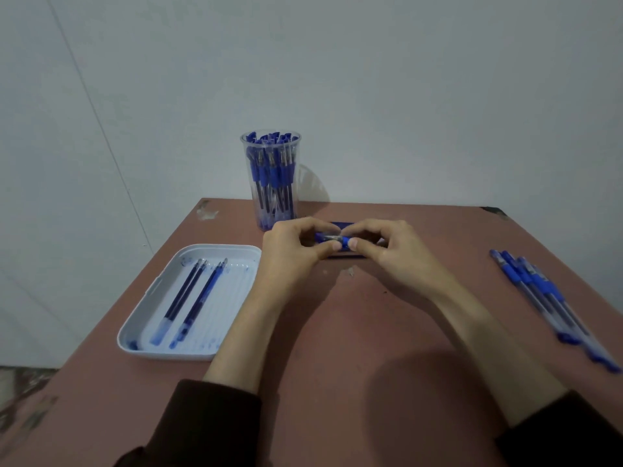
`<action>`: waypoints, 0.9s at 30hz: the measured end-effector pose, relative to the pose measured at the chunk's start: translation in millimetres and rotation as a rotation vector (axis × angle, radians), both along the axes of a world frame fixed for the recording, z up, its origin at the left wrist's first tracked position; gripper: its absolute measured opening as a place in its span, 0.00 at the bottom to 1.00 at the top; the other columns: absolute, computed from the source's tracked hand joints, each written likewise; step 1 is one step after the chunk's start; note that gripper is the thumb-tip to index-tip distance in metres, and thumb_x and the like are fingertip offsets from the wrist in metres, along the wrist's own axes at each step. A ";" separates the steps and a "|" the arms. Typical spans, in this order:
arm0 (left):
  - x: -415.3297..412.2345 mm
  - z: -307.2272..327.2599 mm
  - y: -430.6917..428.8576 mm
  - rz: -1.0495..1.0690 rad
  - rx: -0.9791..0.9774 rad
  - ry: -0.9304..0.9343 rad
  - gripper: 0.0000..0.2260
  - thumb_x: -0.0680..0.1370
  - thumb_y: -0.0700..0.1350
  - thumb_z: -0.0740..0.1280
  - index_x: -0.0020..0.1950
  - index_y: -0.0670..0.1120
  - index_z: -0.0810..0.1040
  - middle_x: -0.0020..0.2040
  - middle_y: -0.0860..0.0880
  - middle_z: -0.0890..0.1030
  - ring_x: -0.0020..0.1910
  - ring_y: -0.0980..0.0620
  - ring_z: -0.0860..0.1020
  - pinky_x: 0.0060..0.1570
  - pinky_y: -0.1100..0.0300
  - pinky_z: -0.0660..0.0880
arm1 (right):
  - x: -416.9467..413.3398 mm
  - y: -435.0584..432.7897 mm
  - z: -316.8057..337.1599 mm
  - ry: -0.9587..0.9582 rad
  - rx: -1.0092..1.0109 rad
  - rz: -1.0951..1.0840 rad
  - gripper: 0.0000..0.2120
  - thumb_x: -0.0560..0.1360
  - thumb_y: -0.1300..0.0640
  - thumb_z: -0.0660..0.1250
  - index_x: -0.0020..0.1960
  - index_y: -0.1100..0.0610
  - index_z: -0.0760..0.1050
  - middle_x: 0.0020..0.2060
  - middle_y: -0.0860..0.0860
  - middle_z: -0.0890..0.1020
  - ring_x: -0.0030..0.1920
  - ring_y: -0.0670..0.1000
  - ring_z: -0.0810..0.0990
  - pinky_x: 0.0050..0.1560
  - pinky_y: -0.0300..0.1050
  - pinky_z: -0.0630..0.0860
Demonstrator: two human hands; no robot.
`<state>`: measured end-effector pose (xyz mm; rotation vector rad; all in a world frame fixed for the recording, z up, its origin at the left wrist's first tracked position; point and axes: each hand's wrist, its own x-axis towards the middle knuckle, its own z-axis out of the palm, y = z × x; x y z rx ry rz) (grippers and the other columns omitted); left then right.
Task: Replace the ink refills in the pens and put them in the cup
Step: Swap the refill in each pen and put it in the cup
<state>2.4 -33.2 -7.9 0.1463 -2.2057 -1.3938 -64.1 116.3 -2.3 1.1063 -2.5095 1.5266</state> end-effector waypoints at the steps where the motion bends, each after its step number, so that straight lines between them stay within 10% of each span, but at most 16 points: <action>1: 1.0 3.7 0.1 -0.007 0.067 0.033 0.10 0.70 0.38 0.75 0.49 0.50 0.83 0.40 0.52 0.84 0.40 0.57 0.81 0.48 0.60 0.79 | 0.3 -3.2 1.8 0.038 -0.006 0.011 0.12 0.76 0.61 0.67 0.47 0.43 0.80 0.43 0.45 0.83 0.42 0.43 0.77 0.41 0.29 0.68; 7: -9.3 37.4 -28.1 0.222 0.258 0.270 0.11 0.76 0.43 0.69 0.57 0.52 0.77 0.51 0.51 0.81 0.49 0.53 0.78 0.53 0.52 0.77 | -8.8 -36.7 47.2 0.154 -0.250 -0.095 0.10 0.75 0.62 0.67 0.49 0.47 0.77 0.37 0.42 0.79 0.37 0.38 0.74 0.41 0.33 0.69; 14: -45.8 47.7 -76.6 0.282 0.033 -0.056 0.46 0.68 0.49 0.77 0.78 0.47 0.52 0.74 0.43 0.64 0.71 0.44 0.65 0.67 0.52 0.66 | -31.3 -107.0 130.2 0.180 -0.569 -0.068 0.09 0.76 0.64 0.65 0.46 0.50 0.71 0.41 0.49 0.81 0.42 0.47 0.80 0.45 0.42 0.77; 20: -51.6 35.6 -79.7 0.182 0.089 0.035 0.36 0.71 0.43 0.75 0.74 0.46 0.59 0.65 0.46 0.75 0.57 0.53 0.76 0.53 0.62 0.72 | -50.2 -144.5 110.6 0.279 -0.246 -0.138 0.08 0.76 0.64 0.64 0.55 0.58 0.72 0.41 0.50 0.79 0.40 0.51 0.78 0.46 0.44 0.78; 27: -55.6 29.1 -87.8 0.187 0.047 0.069 0.36 0.70 0.45 0.76 0.73 0.46 0.61 0.63 0.45 0.76 0.60 0.48 0.77 0.58 0.52 0.75 | -57.5 -151.3 87.1 0.468 0.076 -0.173 0.20 0.74 0.63 0.62 0.64 0.48 0.71 0.33 0.52 0.81 0.38 0.53 0.76 0.51 0.52 0.75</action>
